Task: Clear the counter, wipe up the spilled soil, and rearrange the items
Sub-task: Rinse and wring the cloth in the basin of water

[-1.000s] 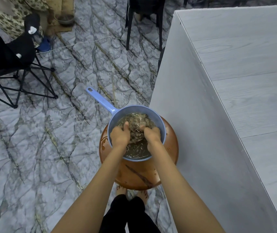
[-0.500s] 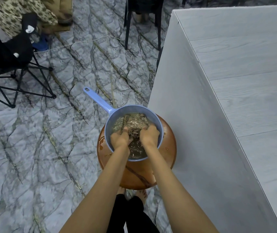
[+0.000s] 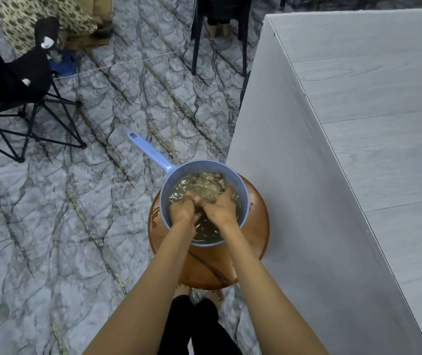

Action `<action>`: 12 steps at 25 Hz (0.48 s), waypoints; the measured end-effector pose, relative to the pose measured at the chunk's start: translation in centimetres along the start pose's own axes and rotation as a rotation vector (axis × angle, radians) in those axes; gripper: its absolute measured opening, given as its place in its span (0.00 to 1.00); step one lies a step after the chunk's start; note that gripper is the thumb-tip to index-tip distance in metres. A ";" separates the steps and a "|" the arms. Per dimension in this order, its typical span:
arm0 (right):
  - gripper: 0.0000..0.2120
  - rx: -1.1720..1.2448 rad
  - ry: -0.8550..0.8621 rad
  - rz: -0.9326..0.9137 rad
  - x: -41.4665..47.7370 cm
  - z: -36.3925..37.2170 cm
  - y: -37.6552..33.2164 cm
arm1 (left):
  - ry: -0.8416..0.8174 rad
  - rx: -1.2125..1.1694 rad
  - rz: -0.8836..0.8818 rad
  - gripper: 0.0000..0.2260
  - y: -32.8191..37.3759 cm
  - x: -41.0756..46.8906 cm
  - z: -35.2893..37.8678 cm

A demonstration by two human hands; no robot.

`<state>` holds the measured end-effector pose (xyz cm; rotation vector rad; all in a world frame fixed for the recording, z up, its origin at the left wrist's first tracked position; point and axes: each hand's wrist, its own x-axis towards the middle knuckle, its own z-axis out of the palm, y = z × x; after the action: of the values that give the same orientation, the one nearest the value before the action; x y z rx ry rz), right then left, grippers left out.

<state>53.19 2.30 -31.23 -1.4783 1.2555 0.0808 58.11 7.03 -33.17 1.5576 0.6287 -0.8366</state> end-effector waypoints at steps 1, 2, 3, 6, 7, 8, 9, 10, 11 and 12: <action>0.31 -0.051 0.019 -0.012 0.0 0.0 -0.1 | -0.014 -0.012 -0.001 0.07 -0.1 -0.2 0.0; 0.26 -0.103 0.052 -0.023 0.1 -0.1 -0.1 | -0.013 -0.006 0.010 0.07 -0.2 -0.2 0.1; 0.19 -0.137 0.086 -0.027 0.2 -0.2 -0.1 | -0.002 0.014 0.032 0.08 -0.3 -0.2 0.1; 0.19 -0.116 0.112 -0.001 0.0 -0.4 -0.2 | 0.027 0.050 0.080 0.11 -0.6 0.2 0.2; 0.21 -0.098 0.088 -0.006 -0.1 -0.3 -0.2 | 0.025 0.047 0.076 0.10 -0.5 0.3 0.1; 0.25 -0.096 0.071 -0.022 -0.1 -0.1 -0.3 | 0.012 0.041 0.074 0.10 -0.5 0.4 0.0; 0.27 -0.125 0.063 -0.032 -0.2 0.0 -0.3 | -0.002 0.036 0.078 0.10 -0.4 0.4 -0.1; 0.26 -0.162 0.074 -0.042 -0.3 0.0 -0.4 | -0.006 0.046 0.093 0.09 -0.5 0.3 -0.1; 0.22 -0.194 0.105 -0.042 -0.2 -0.1 -0.4 | 0.006 0.059 0.113 0.09 -0.6 0.0 0.0; 0.18 -0.209 0.137 -0.036 -0.1 -0.2 -0.3 | 0.030 0.069 0.138 0.10 -0.6 -0.2 0.1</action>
<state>53.27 2.10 -30.87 -1.7093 1.3626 0.0903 57.49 7.06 -33.37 1.6586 0.5125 -0.7389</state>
